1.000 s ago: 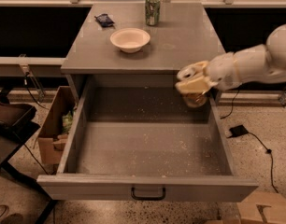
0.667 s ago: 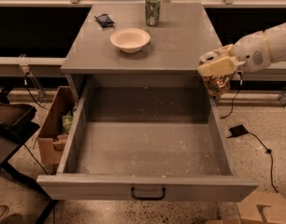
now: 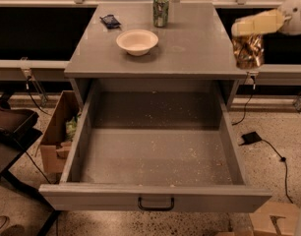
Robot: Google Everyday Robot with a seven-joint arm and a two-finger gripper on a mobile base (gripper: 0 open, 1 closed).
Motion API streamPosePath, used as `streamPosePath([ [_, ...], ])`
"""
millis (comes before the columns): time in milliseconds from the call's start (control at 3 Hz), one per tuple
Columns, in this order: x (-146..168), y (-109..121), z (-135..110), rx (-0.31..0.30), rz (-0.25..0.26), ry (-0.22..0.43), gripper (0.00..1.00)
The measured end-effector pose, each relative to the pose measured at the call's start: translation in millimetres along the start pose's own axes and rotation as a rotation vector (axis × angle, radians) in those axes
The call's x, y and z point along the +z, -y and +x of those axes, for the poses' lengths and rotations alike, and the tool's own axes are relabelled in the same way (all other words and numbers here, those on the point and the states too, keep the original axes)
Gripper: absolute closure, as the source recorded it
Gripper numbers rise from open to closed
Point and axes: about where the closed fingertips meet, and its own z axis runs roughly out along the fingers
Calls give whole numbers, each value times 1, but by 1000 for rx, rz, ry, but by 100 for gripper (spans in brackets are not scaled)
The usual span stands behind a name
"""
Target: Pick orange can from top drawer and place on counter
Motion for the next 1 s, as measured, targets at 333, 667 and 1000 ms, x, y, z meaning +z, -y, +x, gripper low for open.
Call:
streamPosePath([
  [333,-27,9,-48,-36,103,105,100],
  [667,-32,21,-83,-96,195,187,100],
  [1000,-15,37,-102,-138,259,237,100],
])
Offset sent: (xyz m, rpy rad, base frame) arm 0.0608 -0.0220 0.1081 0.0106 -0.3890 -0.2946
